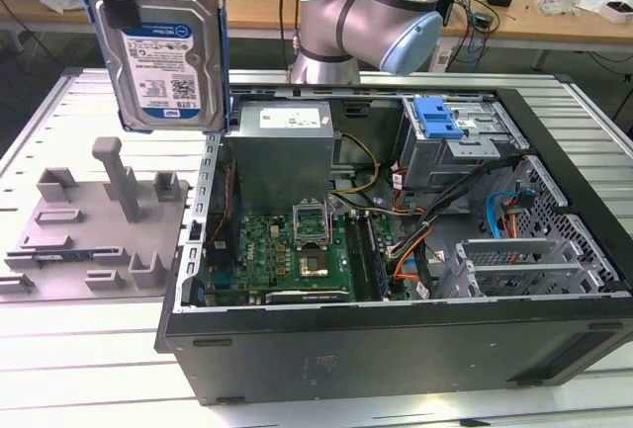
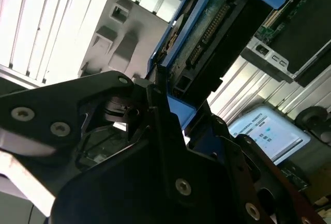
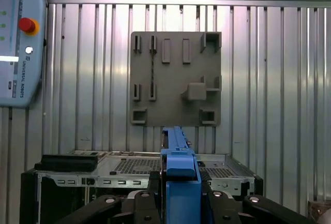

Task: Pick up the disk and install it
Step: 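Pick up the disk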

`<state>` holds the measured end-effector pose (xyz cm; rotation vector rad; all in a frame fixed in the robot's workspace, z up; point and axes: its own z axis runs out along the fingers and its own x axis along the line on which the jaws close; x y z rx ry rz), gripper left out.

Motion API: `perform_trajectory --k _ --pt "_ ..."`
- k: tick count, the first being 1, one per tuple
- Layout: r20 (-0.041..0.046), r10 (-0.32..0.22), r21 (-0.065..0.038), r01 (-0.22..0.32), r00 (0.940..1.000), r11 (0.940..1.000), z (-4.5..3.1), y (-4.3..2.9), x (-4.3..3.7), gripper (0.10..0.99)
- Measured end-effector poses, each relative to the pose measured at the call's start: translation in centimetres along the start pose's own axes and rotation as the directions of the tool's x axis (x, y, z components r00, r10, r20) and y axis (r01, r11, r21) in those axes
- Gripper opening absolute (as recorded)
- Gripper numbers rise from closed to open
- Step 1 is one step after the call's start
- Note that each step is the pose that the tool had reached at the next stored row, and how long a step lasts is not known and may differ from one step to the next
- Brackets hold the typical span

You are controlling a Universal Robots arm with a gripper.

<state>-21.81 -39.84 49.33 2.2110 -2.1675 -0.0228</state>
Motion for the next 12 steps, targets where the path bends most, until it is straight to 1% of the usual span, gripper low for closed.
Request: perform_trajectory --k 2,4,5,6,7,8,9,11,12 --pt "-0.0002 -0.003 0.000 0.003 1.0000 1.0000 -0.02 -0.57 0.11 0.365" --pt "-0.0001 -0.004 0.000 0.004 1.0000 1.0000 -0.06 -1.76 0.46 0.365" --pt "-0.0002 -0.004 0.000 0.004 1.0000 1.0000 -0.08 -2.20 0.60 0.365" --pt "-0.0002 -0.004 0.000 0.004 1.0000 1.0000 -0.11 -2.99 0.87 0.365" --pt "-0.0002 -0.004 0.000 0.004 1.0000 1.0000 -0.13 -3.63 1.08 0.365" --pt "-0.0001 -0.004 0.000 0.004 1.0000 1.0000 -0.15 -4.11 1.25 0.365" --pt "-0.0002 -0.004 0.000 0.004 1.0000 1.0000 -0.18 -5.05 1.58 0.365" --pt "-0.0002 -0.004 0.000 0.004 1.0000 1.0000 -0.22 -5.96 1.93 0.365" --pt "-0.0002 -0.004 0.000 0.004 1.0000 1.0000 -0.24 -6.58 2.17 0.365"
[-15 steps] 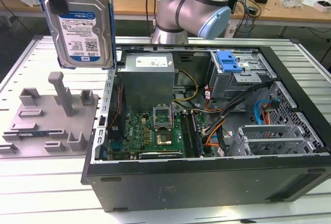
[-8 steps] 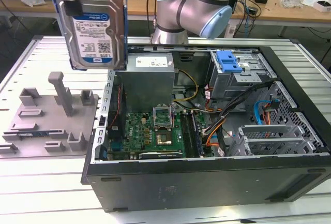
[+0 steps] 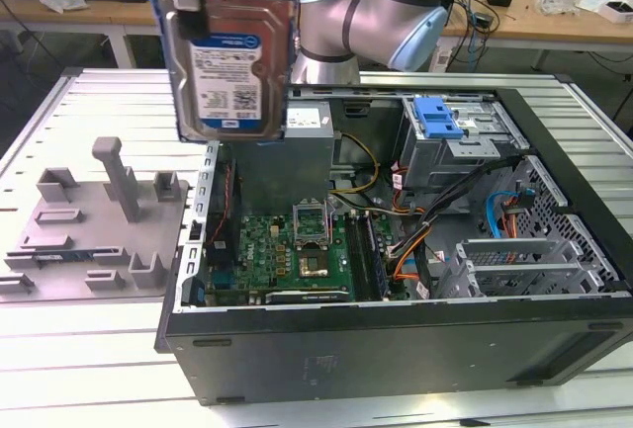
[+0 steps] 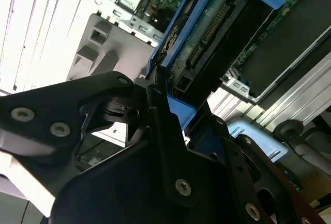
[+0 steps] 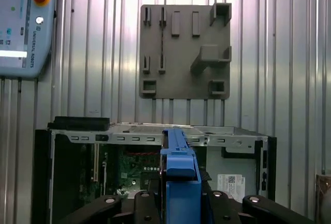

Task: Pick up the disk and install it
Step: 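Pick up the disk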

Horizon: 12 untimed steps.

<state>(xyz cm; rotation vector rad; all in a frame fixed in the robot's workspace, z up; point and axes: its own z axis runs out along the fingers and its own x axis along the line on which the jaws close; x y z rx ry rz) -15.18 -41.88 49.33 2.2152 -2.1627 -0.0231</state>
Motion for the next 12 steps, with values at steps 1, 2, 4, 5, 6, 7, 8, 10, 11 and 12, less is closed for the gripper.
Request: perform_trajectory --k 1,2,4,5,6,7,8,10,11,12 --pt "0.0000 0.000 0.000 0.000 1.0000 1.0000 -0.01 -0.45 0.17 0.365" --pt "0.0001 0.000 0.000 0.000 1.0000 1.0000 -0.03 -0.99 0.38 0.365" --pt "0.0000 0.000 -0.001 0.000 1.0000 1.0000 -0.08 -2.11 0.82 0.365" --pt "0.0001 0.000 -0.001 0.000 1.0000 1.0000 -0.10 -2.91 1.14 0.365" --pt "0.0000 0.000 -0.002 0.000 1.0000 1.0000 -0.12 -3.39 1.33 0.365" --pt "0.0001 0.000 -0.002 0.000 1.0000 1.0000 -0.13 -3.90 1.53 0.365" --pt "0.0000 0.000 -0.002 0.000 1.0000 1.0000 -0.16 -4.65 1.82 0.365" --pt "0.0001 0.000 -0.003 0.000 1.0000 1.0000 -0.22 -6.32 2.51 0.365" --pt "0.0001 0.000 -0.004 0.000 1.0000 1.0000 -0.23 -6.81 2.70 0.365" --pt "0.0001 0.000 -0.004 0.000 1.0000 1.0000 -0.25 -7.31 2.90 0.365"
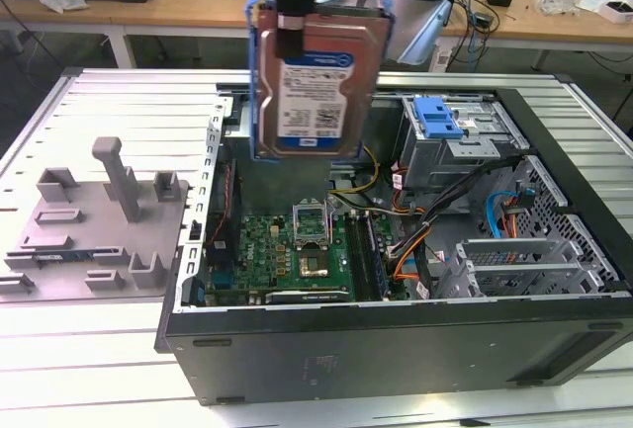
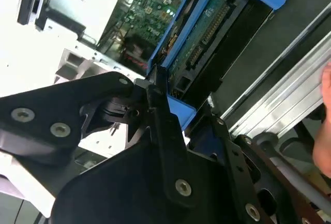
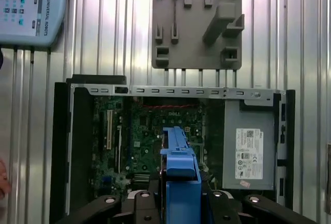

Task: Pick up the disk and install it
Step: 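Pick up the disk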

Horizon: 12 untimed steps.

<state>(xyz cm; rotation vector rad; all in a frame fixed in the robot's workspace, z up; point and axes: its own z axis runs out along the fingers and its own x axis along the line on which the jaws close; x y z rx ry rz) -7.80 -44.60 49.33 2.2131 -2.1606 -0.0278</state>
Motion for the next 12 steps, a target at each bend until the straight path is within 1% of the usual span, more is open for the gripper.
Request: perform_trajectory --k 2,3,4,5,6,7,9,10,12 --pt "0.0000 0.000 -0.001 0.000 1.0000 1.0000 -0.05 -1.15 0.44 0.365" --pt "0.0000 0.000 -0.001 0.000 1.0000 1.0000 -0.06 -1.57 0.60 0.365" --pt "0.0000 0.000 -0.002 0.000 1.0000 1.0000 -0.09 -2.35 0.90 0.365" --pt "0.0001 0.000 -0.002 0.000 1.0000 1.0000 -0.12 -2.99 1.14 0.365" --pt "0.0000 0.000 -0.002 0.000 1.0000 1.0000 -0.13 -3.42 1.30 0.365" --pt "0.0000 0.000 -0.003 0.000 1.0000 1.0000 -0.16 -4.15 1.56 0.365" --pt "0.0000 0.000 -0.004 0.000 1.0000 1.0000 -0.20 -5.04 1.87 0.365" --pt "0.0000 0.000 -0.004 0.000 1.0000 1.0000 -0.24 -5.97 2.17 0.365" --pt "0.0001 0.000 -0.004 0.000 1.0000 1.0000 -0.26 -6.70 2.40 0.365"
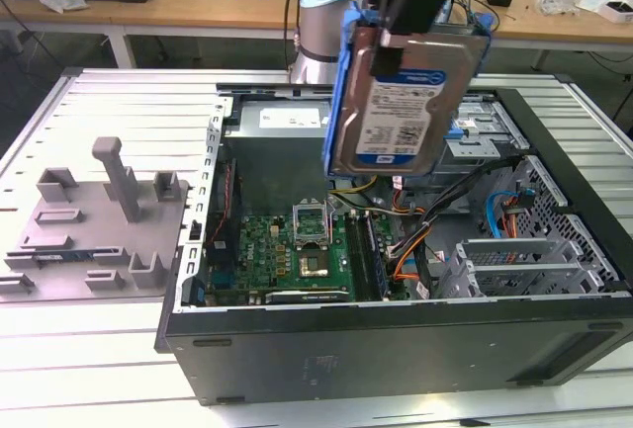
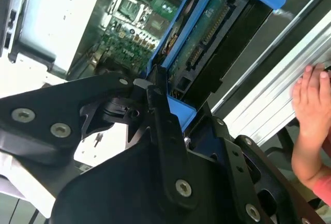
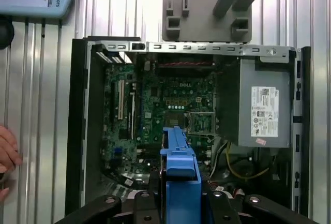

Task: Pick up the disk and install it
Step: 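Pick up the disk, then insert the disk into the insertion slot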

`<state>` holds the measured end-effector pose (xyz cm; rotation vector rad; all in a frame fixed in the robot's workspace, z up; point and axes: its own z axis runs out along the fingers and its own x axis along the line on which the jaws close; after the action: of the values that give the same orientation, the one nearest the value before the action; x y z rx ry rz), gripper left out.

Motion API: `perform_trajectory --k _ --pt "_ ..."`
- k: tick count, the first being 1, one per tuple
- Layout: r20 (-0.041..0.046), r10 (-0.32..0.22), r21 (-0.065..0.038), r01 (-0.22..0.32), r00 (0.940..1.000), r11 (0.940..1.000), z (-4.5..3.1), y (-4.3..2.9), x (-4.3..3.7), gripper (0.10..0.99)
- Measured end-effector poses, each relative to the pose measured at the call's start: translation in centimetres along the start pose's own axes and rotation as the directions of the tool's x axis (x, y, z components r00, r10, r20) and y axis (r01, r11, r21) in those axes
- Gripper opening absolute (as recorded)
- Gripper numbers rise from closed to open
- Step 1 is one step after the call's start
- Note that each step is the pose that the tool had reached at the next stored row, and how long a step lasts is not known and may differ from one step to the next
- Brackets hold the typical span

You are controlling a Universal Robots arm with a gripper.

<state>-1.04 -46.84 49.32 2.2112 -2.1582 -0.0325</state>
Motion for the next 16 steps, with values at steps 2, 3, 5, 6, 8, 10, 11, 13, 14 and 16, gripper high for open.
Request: perform_trajectory --k 2,3,5,6,8,10,11,13,14,16 --pt "-0.0003 0.000 0.000 0.000 1.0000 1.0000 -0.01 -0.17 0.03 0.365" --pt "-0.0003 0.000 0.000 0.000 1.0000 1.0000 -0.01 -0.17 0.03 0.365" --pt "-0.0004 0.000 0.000 0.000 1.0000 1.0000 -0.01 -0.16 0.03 0.365" --pt "-0.0005 0.000 0.000 0.000 1.0000 1.0000 -0.02 -0.16 0.03 0.365" --pt "-0.0004 0.000 0.000 0.000 1.0000 1.0000 -0.01 -0.17 0.03 0.365" --pt "-0.0004 0.000 0.000 0.000 1.0000 1.0000 -0.01 -0.17 0.03 0.365" --pt "-0.0004 0.000 0.000 0.000 1.0000 1.0000 -0.01 -0.17 0.04 0.365" --pt "-0.0004 0.000 0.000 0.000 1.0000 1.0000 -0.01 -0.17 0.04 0.365" --pt "-0.0004 0.000 0.000 0.000 1.0000 1.0000 -0.01 -0.17 0.04 0.365" --pt "-0.0004 0.000 0.000 0.000 1.0000 1.0000 -0.01 -0.18 0.04 0.365"
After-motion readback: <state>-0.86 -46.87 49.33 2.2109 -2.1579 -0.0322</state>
